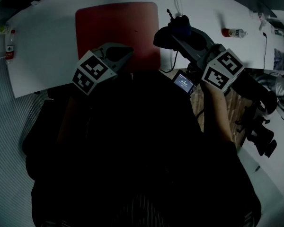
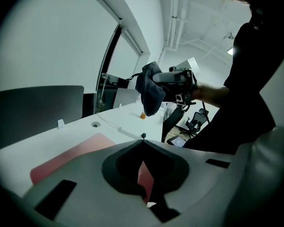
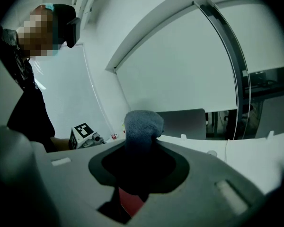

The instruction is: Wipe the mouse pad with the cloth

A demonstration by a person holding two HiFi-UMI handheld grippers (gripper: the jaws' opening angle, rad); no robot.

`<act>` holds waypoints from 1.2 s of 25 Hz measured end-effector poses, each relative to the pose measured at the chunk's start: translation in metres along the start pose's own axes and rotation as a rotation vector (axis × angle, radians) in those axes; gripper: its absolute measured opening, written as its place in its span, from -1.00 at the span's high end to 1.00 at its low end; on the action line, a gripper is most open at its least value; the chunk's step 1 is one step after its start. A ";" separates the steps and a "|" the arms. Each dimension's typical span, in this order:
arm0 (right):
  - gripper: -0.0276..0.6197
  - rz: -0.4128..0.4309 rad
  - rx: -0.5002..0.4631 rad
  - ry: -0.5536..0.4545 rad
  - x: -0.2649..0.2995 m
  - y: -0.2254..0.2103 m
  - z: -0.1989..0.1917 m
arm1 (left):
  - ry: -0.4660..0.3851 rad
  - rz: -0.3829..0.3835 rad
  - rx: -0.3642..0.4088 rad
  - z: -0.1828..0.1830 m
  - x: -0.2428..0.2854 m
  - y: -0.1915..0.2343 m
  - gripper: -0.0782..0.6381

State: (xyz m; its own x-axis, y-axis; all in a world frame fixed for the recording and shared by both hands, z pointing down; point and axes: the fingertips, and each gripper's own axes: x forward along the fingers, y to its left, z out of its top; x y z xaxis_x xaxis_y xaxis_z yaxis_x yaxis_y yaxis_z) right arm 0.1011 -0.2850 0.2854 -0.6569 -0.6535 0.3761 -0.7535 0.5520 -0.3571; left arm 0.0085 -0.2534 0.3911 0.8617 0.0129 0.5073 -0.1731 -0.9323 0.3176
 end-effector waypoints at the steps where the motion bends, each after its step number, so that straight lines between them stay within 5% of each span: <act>1: 0.60 0.010 0.001 0.003 0.004 -0.004 0.000 | 0.009 0.011 -0.013 -0.003 0.002 0.003 0.78; 14: 0.60 0.076 -0.011 0.151 0.040 -0.051 -0.039 | 0.173 0.086 -0.281 -0.081 0.034 0.047 0.78; 30: 0.60 0.148 0.056 0.247 0.070 -0.089 -0.092 | 0.299 0.125 -0.360 -0.114 0.077 0.079 0.78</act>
State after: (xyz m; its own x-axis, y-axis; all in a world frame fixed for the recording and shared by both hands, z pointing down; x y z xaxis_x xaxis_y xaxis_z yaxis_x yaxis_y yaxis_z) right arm 0.1202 -0.3325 0.4219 -0.7512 -0.4183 0.5106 -0.6509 0.5982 -0.4675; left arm 0.0062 -0.2848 0.5465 0.6578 0.0618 0.7506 -0.4658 -0.7498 0.4700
